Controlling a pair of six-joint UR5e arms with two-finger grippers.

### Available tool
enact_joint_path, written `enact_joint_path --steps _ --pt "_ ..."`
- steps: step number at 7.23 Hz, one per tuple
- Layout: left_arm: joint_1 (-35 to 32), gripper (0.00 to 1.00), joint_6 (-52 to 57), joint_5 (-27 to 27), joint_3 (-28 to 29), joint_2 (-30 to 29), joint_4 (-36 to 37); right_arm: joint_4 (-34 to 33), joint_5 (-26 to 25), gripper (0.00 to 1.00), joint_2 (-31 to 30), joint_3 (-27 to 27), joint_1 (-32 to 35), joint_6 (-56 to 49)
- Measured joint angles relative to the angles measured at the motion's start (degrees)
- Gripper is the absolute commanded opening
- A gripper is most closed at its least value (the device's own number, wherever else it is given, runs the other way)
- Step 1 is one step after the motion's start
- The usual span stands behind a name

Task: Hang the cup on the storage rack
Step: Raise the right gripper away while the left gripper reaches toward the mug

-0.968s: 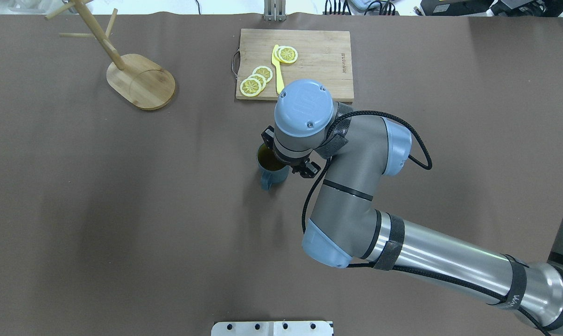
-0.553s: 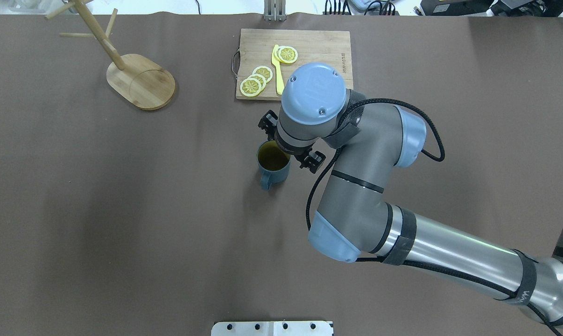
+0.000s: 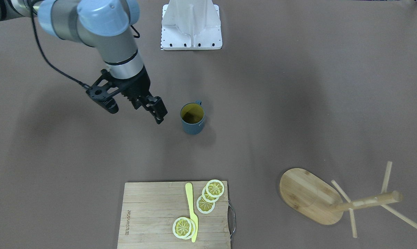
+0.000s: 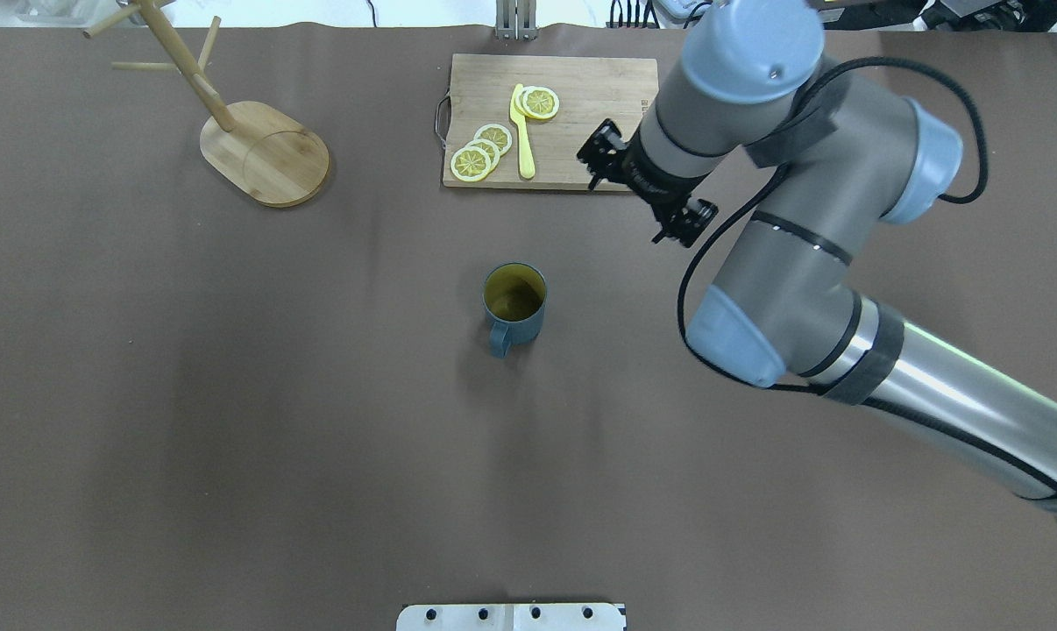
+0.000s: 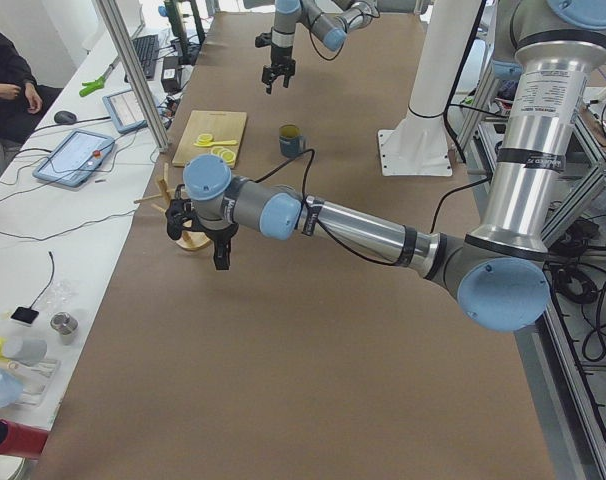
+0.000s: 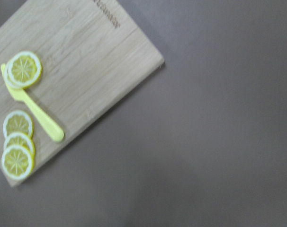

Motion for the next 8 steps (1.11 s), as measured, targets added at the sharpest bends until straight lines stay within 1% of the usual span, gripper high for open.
enact_joint_path --steps 1,2,4,5,6,8 --pt "2.96 0.99 -5.01 0.12 -1.06 -2.83 -0.75 0.05 1.26 1.0 -2.14 -0.02 4.0 -4.36" --pt "6.57 0.98 -10.35 1.75 -1.8 -5.18 -4.17 0.07 3.28 1.0 -4.31 -0.19 8.03 -9.85" --pt "16.79 0.98 -23.14 10.42 -2.35 -7.16 -17.06 -0.07 8.43 1.0 -7.9 -1.48 15.28 -22.86" --pt "21.46 0.97 -29.16 14.56 -2.77 -8.13 -21.8 -0.09 10.86 1.0 -8.99 -2.88 18.26 -28.52" --pt "25.77 0.97 -33.15 18.48 -3.52 -9.57 -24.12 -0.05 12.82 1.0 -9.53 -4.44 20.6 -32.88" --pt "34.79 0.95 -35.21 27.31 -3.97 -14.12 -25.34 0.14 14.58 1.0 -10.0 -6.08 22.67 -36.52"
